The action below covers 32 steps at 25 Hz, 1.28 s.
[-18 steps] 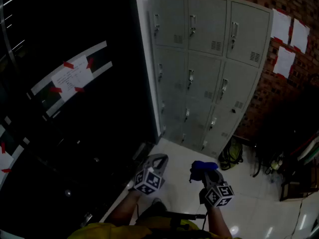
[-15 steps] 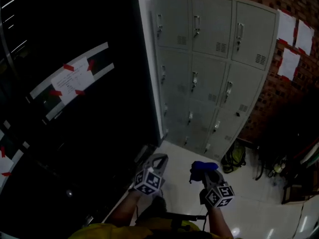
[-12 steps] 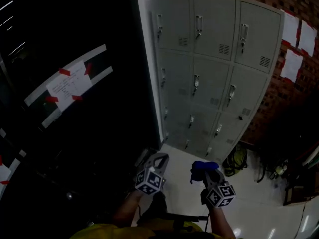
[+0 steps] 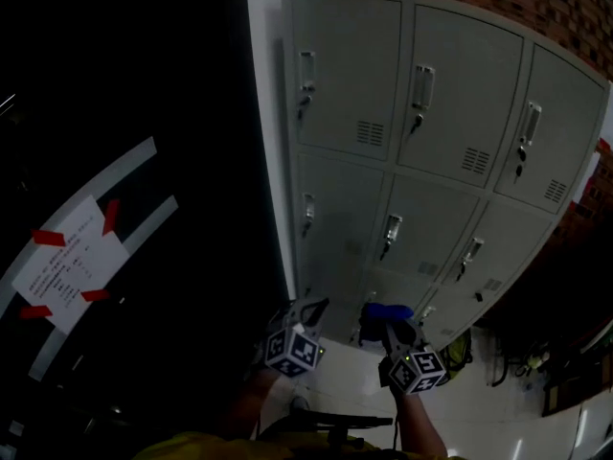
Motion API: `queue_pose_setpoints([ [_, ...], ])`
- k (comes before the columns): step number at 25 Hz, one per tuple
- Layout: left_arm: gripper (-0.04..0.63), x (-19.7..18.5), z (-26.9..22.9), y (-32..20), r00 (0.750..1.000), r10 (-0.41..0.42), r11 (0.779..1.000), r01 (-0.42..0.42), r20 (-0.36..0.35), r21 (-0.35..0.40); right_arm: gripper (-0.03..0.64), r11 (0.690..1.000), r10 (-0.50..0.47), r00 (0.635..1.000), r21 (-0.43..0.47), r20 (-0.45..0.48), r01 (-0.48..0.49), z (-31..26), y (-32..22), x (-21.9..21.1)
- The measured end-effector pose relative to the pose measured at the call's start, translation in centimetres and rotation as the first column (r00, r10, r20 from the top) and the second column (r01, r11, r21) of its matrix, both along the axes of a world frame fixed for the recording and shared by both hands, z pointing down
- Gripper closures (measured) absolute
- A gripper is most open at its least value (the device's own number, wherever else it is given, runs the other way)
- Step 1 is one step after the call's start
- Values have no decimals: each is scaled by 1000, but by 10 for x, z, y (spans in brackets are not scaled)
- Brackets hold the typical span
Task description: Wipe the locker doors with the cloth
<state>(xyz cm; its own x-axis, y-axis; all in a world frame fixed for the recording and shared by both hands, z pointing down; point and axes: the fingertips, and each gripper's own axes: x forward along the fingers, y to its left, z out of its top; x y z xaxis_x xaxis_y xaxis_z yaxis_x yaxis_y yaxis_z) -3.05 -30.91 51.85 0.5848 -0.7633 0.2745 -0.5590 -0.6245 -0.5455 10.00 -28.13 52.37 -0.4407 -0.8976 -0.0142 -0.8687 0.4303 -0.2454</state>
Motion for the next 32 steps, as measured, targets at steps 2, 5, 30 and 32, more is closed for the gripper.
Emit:
queue_pose_setpoints([
  [2,601,-12,-18,-46,1000,13,1000,-13,-7,20,545,999,-3,1000,38,-18,4,-25,-47,-20],
  [5,601,-16,-33,-102,1000,24,999,-23,-9,44,545,996,-2,999,86,-43,6,-64,-105,-36],
  [30,601,1,-95,-221,996,7,999,-3,-89,47,545,862,237,943,498,-235,-93,-580,-318,-19],
  [32,601,-8,-96,-224,995,-17,998,22,-103,52,545,870,227,943,486,-245,-83,-540,-319,-20],
])
